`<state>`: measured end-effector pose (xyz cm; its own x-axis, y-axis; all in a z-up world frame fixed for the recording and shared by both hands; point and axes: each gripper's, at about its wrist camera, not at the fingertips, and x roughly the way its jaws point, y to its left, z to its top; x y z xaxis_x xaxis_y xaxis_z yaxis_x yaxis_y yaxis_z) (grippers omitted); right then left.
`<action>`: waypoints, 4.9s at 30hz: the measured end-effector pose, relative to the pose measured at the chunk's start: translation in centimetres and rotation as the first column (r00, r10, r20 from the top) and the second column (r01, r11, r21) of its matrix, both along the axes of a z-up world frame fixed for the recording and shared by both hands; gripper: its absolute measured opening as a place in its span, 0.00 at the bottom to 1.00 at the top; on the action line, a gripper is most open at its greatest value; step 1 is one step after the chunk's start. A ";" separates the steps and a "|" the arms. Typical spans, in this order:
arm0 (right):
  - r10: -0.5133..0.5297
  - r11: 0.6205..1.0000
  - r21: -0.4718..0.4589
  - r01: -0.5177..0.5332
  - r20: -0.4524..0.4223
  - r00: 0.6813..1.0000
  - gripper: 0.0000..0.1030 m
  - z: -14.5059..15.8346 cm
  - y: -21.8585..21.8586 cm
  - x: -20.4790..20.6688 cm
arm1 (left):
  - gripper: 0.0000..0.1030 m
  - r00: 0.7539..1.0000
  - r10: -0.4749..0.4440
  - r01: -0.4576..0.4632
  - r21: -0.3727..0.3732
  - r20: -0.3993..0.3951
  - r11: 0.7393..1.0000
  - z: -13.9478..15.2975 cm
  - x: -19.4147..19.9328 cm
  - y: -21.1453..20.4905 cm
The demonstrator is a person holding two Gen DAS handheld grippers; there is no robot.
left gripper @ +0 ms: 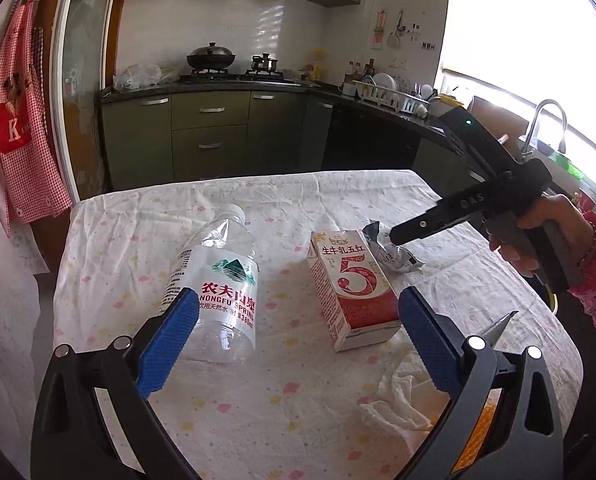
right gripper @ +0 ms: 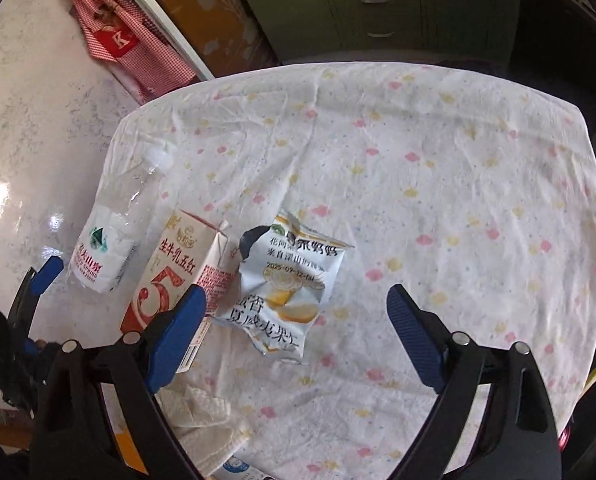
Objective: Collect trash
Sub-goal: 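Grasp the white snack bag with the right gripper and lift it, then carry the snack bag over the yellow bin and open the right gripper, then grasp the red-and-white milk carton with the left gripper and lift it, then carry the milk carton over the yellow bin and open the left gripper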
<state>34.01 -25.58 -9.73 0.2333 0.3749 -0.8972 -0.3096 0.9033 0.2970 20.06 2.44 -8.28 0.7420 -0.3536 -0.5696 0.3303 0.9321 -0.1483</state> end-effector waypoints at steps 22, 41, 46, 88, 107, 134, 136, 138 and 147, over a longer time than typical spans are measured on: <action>-0.016 0.995 -0.103 0.014 -0.020 1.000 0.33 -0.4 1.7 0.1 | 0.95 1.000 -0.012 0.012 0.035 -0.025 0.999 -0.7 -0.2 -1.3; -0.421 0.893 -0.081 0.443 0.200 0.885 0.34 4.1 -20.1 -14.0 | 0.95 1.000 -0.018 0.019 0.069 -0.014 0.997 -0.8 -0.5 -2.0; -0.589 0.773 -0.157 0.615 0.183 0.787 0.34 0.8 -28.2 -17.1 | 0.95 1.000 -0.025 0.026 0.065 -0.012 0.998 -0.9 -0.5 -2.1; -0.617 0.772 0.022 0.635 0.263 0.741 0.66 -0.6 -27.6 -24.2 | 0.95 0.885 0.036 0.006 0.089 -0.464 0.996 -3.4 8.8 -8.7; -0.610 0.784 0.036 0.620 0.235 0.757 0.66 -1.8 -27.5 -23.7 | 0.65 0.875 0.101 0.003 0.215 -0.473 0.977 -5.2 12.7 -11.2; -0.662 0.740 0.060 0.670 0.246 0.708 0.66 -1.1 -30.2 -26.6 | 0.52 0.905 -0.263 0.326 0.148 -0.334 0.934 4.5 4.2 -20.2; -0.677 0.725 0.064 0.685 0.249 0.693 0.66 -1.0 -31.1 -27.3 | 0.52 0.896 -0.308 0.366 0.139 -0.320 0.920 5.2 3.6 -22.5; -0.692 0.710 0.068 0.701 0.253 0.677 0.66 -0.9 -32.0 -28.1 | 0.52 0.884 -0.351 0.405 0.132 -0.310 0.905 5.9 3.2 -24.8; -0.750 0.650 0.091 0.755 0.239 0.617 0.66 -1.8 -35.9 -31.3 | 0.52 0.786 -0.531 0.591 0.134 -0.315 0.795 6.3 1.3 -37.1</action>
<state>2.69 -61.47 -11.49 0.6278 -0.0428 -0.7772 0.4240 0.8561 0.2954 21.41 -34.71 -1.95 0.2722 -0.5092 -0.8164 0.7843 0.6090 -0.1183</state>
